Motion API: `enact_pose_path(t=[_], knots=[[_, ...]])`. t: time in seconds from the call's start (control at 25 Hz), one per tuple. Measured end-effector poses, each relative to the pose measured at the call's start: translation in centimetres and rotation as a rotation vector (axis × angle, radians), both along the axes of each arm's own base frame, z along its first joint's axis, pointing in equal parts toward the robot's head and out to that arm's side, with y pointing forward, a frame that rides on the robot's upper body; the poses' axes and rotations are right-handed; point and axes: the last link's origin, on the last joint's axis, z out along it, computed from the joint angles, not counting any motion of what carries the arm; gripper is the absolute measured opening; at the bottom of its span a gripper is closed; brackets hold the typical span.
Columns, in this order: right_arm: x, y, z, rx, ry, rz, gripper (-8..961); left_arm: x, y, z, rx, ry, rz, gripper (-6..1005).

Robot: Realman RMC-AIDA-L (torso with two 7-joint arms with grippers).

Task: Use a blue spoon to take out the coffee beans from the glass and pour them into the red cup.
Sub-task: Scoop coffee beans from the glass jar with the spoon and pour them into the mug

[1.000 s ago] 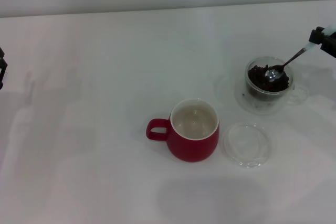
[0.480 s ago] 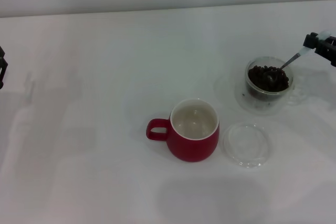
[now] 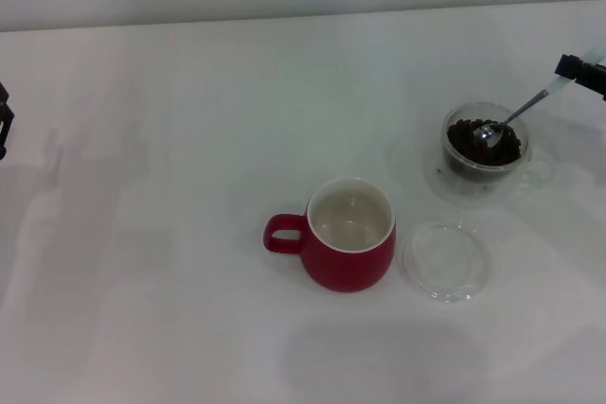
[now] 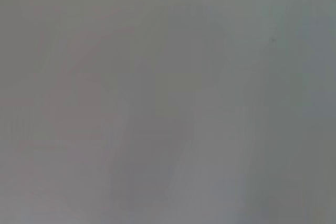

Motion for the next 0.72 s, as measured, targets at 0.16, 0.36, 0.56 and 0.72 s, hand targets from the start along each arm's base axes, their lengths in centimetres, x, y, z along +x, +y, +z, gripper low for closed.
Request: enact_pose_path(t=[0.16, 0.36, 0.56, 0.72], knots=[[0.2, 0.03, -0.08, -0.008, 0.026, -0.036, 149, 0.03, 0.04, 0.01, 0.001, 0.0, -0.001, 561], [0.29, -0.1, -0.3, -0.019, 0.058, -0.064, 149, 0.04, 0.08, 0.04, 0.003, -0.001, 0.0, 561], [0.6, -0.17, -0.45, -0.029, 0.074, -0.099, 149, 0.07, 0.16, 0.11, 0.007, -0.004, 0.001, 561], [0.79, -0.28, -0.68, -0.041, 0.095, -0.125, 149, 0.09, 0.18, 0.11, 0.007, -0.004, 0.0, 561]])
